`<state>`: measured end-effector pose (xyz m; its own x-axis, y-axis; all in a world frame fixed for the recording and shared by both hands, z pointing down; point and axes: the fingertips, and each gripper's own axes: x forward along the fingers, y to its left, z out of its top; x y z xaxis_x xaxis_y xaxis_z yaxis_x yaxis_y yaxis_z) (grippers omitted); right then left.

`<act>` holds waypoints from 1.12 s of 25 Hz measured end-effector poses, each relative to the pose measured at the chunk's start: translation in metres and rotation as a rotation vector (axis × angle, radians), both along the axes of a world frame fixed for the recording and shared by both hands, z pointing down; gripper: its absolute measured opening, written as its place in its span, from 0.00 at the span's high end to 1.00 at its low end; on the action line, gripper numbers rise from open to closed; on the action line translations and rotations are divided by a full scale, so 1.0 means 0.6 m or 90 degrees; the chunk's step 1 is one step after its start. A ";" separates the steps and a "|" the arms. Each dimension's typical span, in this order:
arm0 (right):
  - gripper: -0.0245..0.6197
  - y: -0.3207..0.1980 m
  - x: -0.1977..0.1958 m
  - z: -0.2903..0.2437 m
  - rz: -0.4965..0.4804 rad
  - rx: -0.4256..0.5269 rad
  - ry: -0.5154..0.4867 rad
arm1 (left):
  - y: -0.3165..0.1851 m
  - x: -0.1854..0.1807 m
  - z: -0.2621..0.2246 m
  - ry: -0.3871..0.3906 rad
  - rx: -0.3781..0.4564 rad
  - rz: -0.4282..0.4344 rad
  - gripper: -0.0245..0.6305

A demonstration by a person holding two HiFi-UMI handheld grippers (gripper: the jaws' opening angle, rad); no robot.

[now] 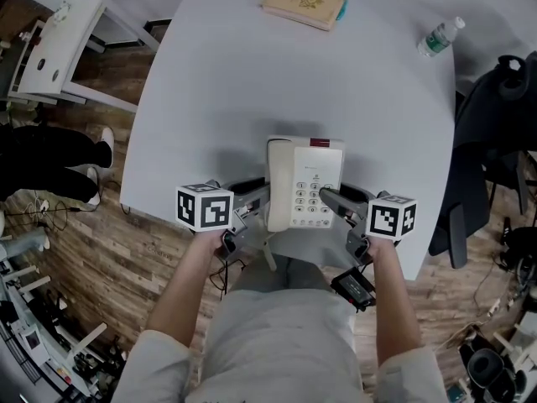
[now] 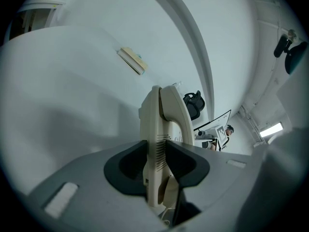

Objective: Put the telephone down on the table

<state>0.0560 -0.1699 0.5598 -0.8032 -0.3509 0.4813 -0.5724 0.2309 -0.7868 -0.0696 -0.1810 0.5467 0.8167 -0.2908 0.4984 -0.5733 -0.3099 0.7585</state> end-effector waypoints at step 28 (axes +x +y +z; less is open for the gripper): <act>0.62 -0.035 -0.006 0.070 0.006 -0.031 0.019 | -0.036 -0.006 0.080 0.011 -0.038 0.010 0.76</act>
